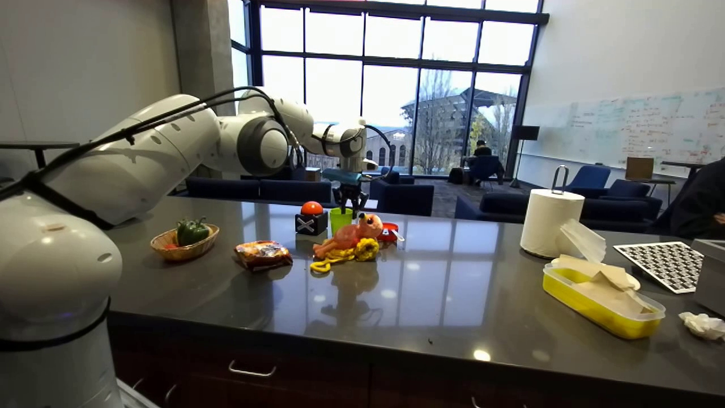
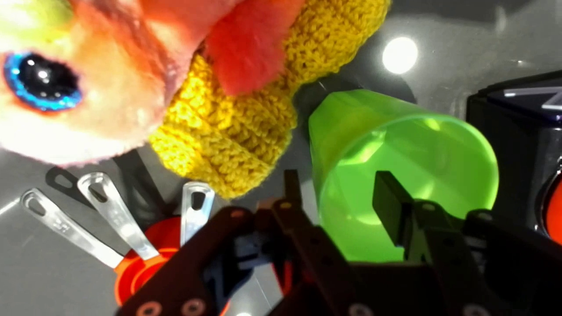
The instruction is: Move the yellow cup to the right.
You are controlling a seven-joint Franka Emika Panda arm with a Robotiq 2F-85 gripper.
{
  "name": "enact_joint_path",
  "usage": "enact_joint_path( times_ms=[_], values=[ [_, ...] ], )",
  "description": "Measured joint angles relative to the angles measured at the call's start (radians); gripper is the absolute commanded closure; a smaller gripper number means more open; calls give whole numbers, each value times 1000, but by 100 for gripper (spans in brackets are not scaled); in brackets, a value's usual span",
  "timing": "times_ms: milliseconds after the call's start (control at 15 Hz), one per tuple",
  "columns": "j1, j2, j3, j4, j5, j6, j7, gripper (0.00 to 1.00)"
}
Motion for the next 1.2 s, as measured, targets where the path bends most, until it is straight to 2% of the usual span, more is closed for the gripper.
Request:
enact_joint_path(
  times_ms=[200,267,733,867,1200],
  values=[
    [2,-2,12,18,2,-7,-11,1],
    [3,-4,15,23,2,-12,-15,0],
    [14,-68,30,1,2,-19,-20,0],
    [18,-114,36,-51,2,-11,-20,0],
    [31,-264,47,-264,2,61,-19,0]
  ],
)
